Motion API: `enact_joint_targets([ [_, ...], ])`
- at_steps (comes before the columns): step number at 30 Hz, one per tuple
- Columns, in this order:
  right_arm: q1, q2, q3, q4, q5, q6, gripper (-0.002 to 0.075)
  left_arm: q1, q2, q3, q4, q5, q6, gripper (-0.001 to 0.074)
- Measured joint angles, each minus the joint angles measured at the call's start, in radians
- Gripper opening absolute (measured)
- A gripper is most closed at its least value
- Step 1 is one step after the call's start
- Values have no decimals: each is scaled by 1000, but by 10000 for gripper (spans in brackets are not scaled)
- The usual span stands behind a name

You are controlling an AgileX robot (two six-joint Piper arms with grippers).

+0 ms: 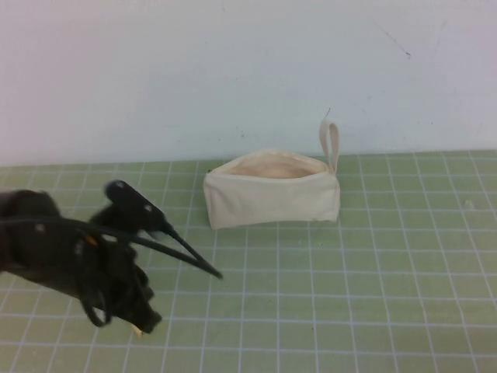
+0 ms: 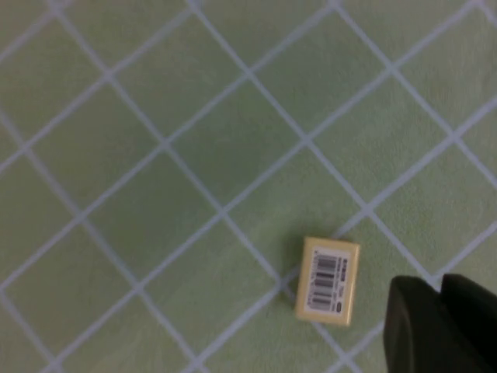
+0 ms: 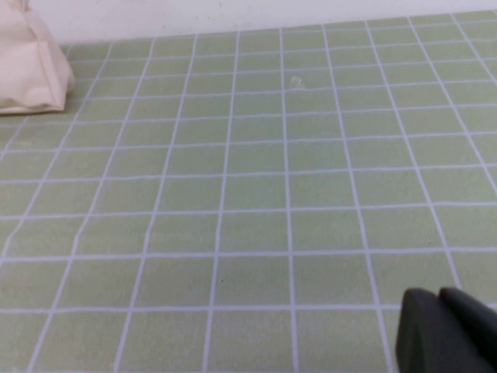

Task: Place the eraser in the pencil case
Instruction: Pick up the eraser from the table

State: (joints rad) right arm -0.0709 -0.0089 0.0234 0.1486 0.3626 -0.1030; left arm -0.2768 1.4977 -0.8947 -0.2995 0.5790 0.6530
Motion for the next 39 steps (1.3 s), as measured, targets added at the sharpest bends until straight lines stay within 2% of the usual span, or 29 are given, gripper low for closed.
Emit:
enact_joint_targets([
  [3, 0, 0, 0, 0, 0, 0, -1, -42, 63, 0, 45, -35, 2, 118],
  [7, 0, 0, 0, 0, 0, 0, -1, -51, 125, -4, 64, -64, 2, 388],
  [9, 0, 0, 0, 0, 0, 0, -1, -51, 150, -4, 69, -69, -3, 451],
  [11, 0, 0, 0, 0, 0, 0, -1, -51, 176, -4, 71, -86, -10, 475],
  [13, 0, 0, 0, 0, 0, 0, -1, -51, 201, -4, 71, -102, -13, 461],
  [16, 0, 0, 0, 2, 0, 0, -1, -51, 227, -6, 71, -116, -26, 403],
  [23, 0, 0, 0, 2, 0, 0, -1, -51, 243, -8, 71, -127, -34, 134],
  [25, 0, 0, 0, 2, 0, 0, -1, -51, 243, -10, 71, -136, -36, 126],
  [28, 0, 0, 0, 2, 0, 0, -1, -51, 243, -27, 71, -146, -59, 42],
  [33, 0, 0, 0, 2, 0, 0, -1, -51, 243, -81, 75, -111, -77, 6],
  [39, 0, 0, 0, 4, 0, 0, -1, -51, 243, -190, 78, 42, -117, 8],
])
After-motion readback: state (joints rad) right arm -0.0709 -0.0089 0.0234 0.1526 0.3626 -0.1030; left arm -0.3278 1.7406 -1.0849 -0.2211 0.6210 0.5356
